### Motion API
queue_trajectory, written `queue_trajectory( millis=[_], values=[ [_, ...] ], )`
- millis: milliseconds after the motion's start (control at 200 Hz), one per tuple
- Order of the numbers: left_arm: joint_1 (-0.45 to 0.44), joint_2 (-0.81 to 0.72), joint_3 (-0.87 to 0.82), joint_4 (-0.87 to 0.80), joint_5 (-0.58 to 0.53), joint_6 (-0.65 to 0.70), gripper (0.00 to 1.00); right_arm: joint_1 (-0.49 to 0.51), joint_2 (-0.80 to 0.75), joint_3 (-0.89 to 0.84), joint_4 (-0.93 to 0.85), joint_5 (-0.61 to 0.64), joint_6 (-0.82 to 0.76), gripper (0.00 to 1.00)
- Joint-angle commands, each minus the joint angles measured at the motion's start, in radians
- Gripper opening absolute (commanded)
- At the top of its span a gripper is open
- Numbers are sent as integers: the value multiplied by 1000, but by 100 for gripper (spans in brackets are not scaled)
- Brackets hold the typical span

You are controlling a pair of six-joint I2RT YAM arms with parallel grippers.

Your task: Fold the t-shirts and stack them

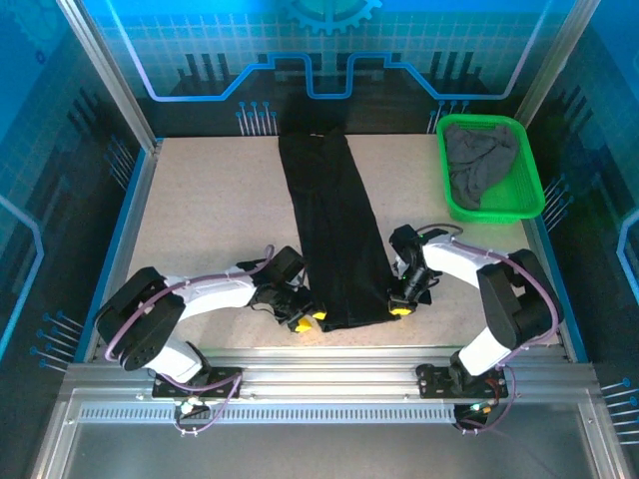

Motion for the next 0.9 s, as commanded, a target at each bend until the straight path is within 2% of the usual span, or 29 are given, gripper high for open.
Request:
queue_trajectory(
  millis=[0,310,355,450,520,640,895],
  values=[
    [-15,28,11,3,-24,-21,42,15,-47,-23,-23,-16,41,4],
    [-45,103,39,90,-38,-59,37,26,-88,-30,-25,-59,65,0],
    [-51,112,41,100,-43,-65,33,29,-90,-29,-21,-71,64,0],
    [-60,99,37,74,-84,-82,13,35,-92,-23,-26,-85,65,0],
    [-60,53,13,26,-130,-95,0,39,-97,-19,-29,-97,64,0],
    [-57,-80,-51,-77,-200,-108,0,61,-101,-5,-45,-126,70,0],
    [-44,-394,-163,-264,-245,-170,0,148,-104,29,-39,-237,173,0]
  ],
)
